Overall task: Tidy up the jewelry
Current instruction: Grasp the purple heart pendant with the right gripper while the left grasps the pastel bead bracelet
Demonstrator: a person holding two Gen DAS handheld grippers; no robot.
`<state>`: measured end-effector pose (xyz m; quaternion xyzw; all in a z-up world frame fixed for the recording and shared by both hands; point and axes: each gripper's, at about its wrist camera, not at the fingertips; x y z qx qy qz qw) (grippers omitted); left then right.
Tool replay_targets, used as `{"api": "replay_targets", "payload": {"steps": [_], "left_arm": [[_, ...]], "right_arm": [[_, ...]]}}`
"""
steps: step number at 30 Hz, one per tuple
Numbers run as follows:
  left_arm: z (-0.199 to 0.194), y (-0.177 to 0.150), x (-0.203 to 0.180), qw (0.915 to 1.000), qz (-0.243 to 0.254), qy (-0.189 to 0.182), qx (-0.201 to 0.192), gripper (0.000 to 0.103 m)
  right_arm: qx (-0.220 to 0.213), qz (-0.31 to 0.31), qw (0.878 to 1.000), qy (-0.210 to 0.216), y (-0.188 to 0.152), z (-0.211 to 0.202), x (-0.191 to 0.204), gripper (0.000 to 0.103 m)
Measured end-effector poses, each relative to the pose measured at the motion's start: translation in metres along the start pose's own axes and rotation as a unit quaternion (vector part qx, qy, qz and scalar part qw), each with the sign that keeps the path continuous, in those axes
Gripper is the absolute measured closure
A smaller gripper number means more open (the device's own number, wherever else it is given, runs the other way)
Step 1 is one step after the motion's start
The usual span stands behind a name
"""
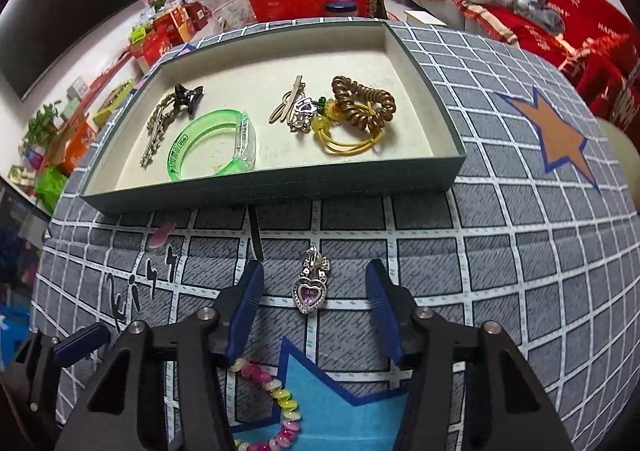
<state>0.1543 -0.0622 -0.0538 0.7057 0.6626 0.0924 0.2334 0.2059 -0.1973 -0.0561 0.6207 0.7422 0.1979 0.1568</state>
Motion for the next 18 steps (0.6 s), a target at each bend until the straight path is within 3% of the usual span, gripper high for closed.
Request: {"api": "replay_targets", "payload": {"steps": [2,7,11,13,18], "left_arm": [[0.0,0.0,-0.003,0.9999,0.006,0.006,-0.006,0.0],[0.001,0.001,-0.01,0.9997,0.017,0.013,-0.014,0.006],[0.002,0.0,-0.015,0.9995,0.027,0.01,-0.016,0.007],[0.002,-0.001,-0.017,0.9992,0.033,0.014,-0.019,0.013],[0.003,0.0,-0.024,0.9987,0.047,0.011,-0.018,0.013]], "right_arm": [[0.001,-0.011,1.0,-0.008,0.001,0.001,0.003,0.056],[0.002,-0.024,0.999,-0.026,-0.001,0.0,0.007,0.084],[-0.006,-0.016,1.0,-0.024,-0.004,-0.003,0.003,0.084],[-0.012,-0.006,1.0,-0.022,-0.006,-0.008,-0.001,0.084],[-0.028,0.014,0.999,-0.017,-0.015,-0.027,-0.012,0.084]]}}
Point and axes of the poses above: each gripper's, at about its wrist camera, not at the fingertips, and z roughly the way its jaws point, x to its left, y to its top, and after that the axes turned 10 degrees about -z, right-handed
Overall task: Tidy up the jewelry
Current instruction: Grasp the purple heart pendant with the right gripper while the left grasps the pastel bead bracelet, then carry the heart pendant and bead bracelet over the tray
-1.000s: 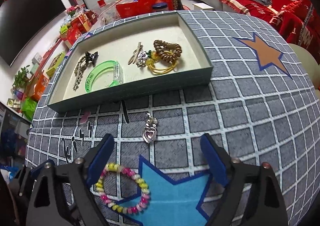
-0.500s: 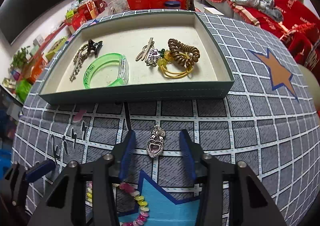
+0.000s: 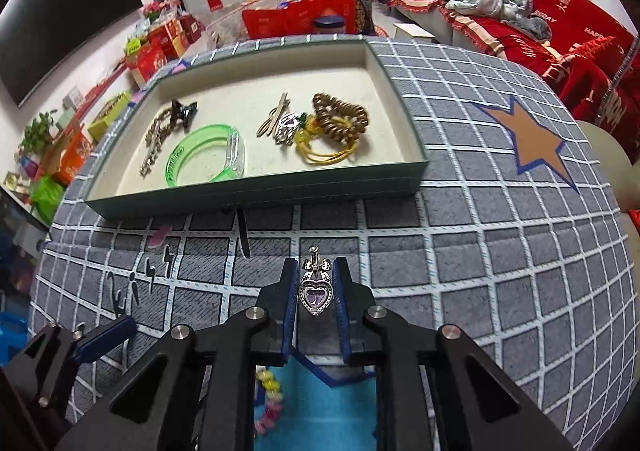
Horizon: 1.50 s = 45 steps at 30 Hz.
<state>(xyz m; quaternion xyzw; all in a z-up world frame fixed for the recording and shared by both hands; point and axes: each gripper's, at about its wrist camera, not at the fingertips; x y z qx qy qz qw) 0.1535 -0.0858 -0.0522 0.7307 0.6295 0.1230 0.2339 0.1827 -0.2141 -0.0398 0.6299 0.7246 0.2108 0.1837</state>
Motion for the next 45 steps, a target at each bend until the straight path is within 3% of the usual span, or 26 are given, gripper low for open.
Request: {"api": "replay_targets", "payload": {"steps": [4,6,7,9,10,11,22,45], "left_arm": [[0.001,0.0,-0.006,0.9999,0.016,-0.004,-0.001,0.014],[0.0,0.0,-0.008,0.9997,0.021,-0.009,-0.004,0.023],[-0.001,0.0,-0.01,0.9996,0.027,-0.012,-0.004,0.029],[-0.003,-0.001,-0.013,0.999,0.038,-0.02,-0.009,0.052],[-0.004,-0.001,-0.015,0.9988,0.043,-0.021,-0.01,0.072],[-0.004,-0.001,-0.016,0.9984,0.05,-0.025,-0.008,0.076],[-0.016,-0.003,0.0,0.997,0.03,-0.071,-0.002,0.076],[-0.049,0.013,0.033,0.9949,0.01,-0.094,-0.036,0.076]], "right_arm": [[-0.007,0.011,1.0,0.002,-0.008,-0.011,-0.004,0.084],[-0.01,0.016,1.0,0.004,-0.011,-0.016,-0.006,0.084],[-0.011,0.021,1.0,0.006,-0.014,-0.019,-0.007,0.084],[-0.014,0.028,0.999,0.009,-0.016,-0.023,-0.009,0.084],[-0.016,0.033,0.999,0.009,-0.018,-0.025,-0.01,0.084],[-0.018,0.036,0.999,0.01,-0.019,-0.028,-0.011,0.084],[-0.024,0.053,0.998,0.017,-0.032,-0.041,-0.013,0.084],[-0.024,0.057,0.998,0.024,-0.035,-0.051,0.001,0.084]]}}
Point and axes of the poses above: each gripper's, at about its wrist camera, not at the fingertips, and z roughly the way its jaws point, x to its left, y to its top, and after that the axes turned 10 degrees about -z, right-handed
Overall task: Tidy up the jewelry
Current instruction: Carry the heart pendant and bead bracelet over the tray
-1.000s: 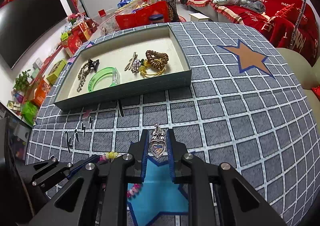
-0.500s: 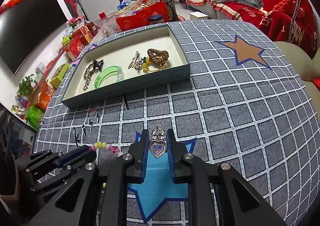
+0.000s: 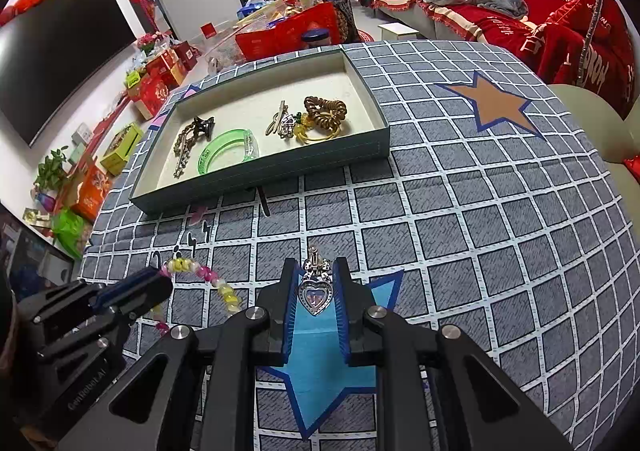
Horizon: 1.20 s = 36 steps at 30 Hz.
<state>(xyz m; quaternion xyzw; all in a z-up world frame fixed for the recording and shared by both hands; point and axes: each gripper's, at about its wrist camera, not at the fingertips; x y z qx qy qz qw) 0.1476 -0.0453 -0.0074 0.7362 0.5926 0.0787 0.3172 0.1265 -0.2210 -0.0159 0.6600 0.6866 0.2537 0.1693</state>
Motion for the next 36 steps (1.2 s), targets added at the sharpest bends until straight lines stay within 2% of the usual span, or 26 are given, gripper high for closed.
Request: {"api": "replay_targets", "payload": {"steps": [16,26,36], "left_arm": [[-0.006,0.026,0.026,0.9995,-0.02,0.004,-0.023,0.076],[-0.005,0.054,0.036,0.9987,-0.024,0.014,-0.043,0.076],[-0.003,0.069,0.04,0.9981,-0.025,0.018,-0.053,0.076]], "right_arm": [[0.002,-0.006,1.0,0.012,0.015,0.007,0.011,0.084],[-0.012,-0.009,1.0,0.015,0.042,0.006,0.011,0.084],[-0.015,-0.012,1.0,0.02,0.06,0.011,0.014,0.084]]}}
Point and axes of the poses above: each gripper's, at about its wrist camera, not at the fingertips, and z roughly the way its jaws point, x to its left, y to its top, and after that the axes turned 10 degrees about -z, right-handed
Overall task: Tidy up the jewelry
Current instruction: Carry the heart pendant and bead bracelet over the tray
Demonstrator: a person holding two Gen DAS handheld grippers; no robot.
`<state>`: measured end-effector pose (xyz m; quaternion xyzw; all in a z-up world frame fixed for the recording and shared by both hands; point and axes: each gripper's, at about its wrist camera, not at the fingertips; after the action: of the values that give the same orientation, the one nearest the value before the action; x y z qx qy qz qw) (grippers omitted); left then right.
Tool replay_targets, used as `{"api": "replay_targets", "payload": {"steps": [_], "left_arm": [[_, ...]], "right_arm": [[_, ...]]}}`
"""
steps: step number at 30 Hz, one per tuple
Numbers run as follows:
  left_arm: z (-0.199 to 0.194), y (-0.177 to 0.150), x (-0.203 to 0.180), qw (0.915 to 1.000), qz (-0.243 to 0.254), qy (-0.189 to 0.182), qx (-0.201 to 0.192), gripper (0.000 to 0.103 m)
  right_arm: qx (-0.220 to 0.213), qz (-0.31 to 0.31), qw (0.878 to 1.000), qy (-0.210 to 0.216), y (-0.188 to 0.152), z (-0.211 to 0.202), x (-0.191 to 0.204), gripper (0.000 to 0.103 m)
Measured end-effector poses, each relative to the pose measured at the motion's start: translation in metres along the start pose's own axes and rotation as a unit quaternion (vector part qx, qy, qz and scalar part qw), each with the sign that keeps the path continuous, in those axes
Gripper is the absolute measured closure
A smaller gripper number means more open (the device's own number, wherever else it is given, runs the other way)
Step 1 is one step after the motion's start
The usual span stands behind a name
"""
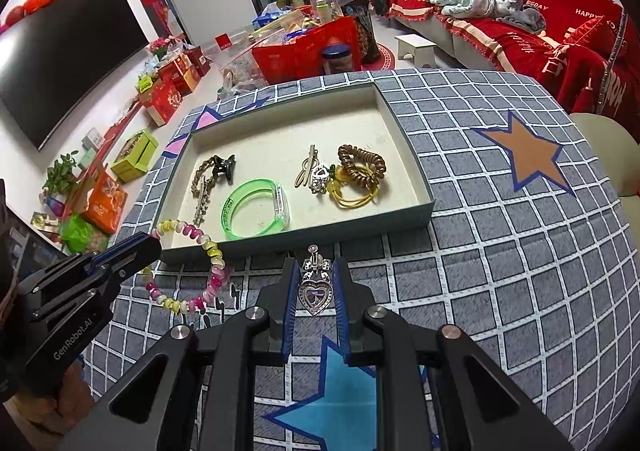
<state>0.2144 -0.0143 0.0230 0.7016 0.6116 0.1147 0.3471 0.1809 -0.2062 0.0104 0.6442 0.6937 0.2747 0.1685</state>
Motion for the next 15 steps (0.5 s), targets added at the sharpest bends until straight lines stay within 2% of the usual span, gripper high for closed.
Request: {"api": "replay_targets", "payload": {"steps": [10,15], "left_arm": [[0.011,0.036,0.016,0.9994,-0.022,0.016,-0.02,0.076],[0.03,0.052,0.023,0.999,-0.033,0.026,-0.014,0.076]], "right_arm": [[-0.007,-0.003,1.0,0.012,0.029,0.012,-0.001,0.084],[-0.005,-0.008,1.0,0.013,0.045,0.027,-0.001,0.084]]}}
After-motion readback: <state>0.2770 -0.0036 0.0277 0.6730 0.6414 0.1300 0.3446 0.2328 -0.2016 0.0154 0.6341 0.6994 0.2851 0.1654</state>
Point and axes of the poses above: each gripper's, at about its wrist camera, not at the fingertips, and z roughly the way its jaws point, x to its left, y to its top, and after that the axes turned 10 degrees about -z, right-handed
